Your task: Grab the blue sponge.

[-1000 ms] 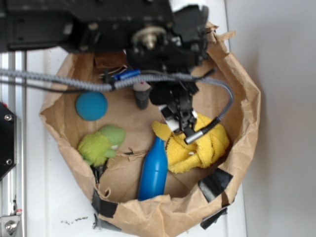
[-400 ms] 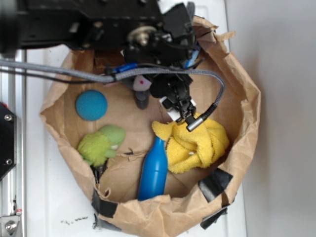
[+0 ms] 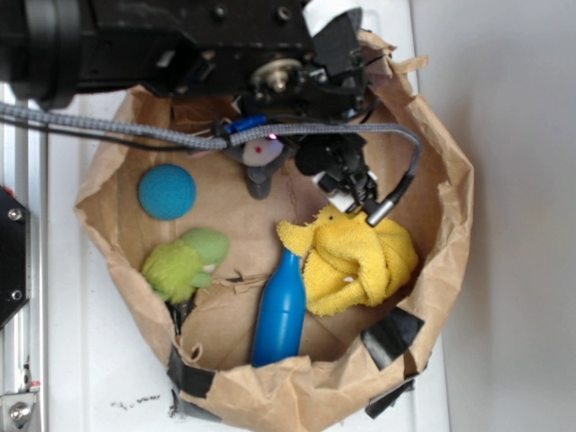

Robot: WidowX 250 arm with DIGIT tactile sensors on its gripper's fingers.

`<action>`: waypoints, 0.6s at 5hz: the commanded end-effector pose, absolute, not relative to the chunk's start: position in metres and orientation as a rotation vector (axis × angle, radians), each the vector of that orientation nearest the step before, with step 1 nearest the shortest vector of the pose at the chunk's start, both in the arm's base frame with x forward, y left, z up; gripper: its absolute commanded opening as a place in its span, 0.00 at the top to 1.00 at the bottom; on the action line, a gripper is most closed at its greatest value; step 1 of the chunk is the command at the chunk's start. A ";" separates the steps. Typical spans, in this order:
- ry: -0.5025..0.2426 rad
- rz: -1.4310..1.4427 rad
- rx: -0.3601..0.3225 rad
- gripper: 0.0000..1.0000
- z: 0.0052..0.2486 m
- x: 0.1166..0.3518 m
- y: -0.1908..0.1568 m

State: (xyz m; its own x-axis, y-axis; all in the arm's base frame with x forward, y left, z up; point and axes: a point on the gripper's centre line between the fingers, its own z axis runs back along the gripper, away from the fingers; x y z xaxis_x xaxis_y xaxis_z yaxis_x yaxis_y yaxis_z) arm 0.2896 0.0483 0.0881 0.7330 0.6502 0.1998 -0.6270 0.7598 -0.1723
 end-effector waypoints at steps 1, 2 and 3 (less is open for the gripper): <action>-0.333 0.754 -0.080 0.00 0.085 0.308 0.055; -0.330 0.778 -0.053 0.00 0.074 0.311 0.061; -0.332 0.805 -0.042 0.00 0.072 0.323 0.064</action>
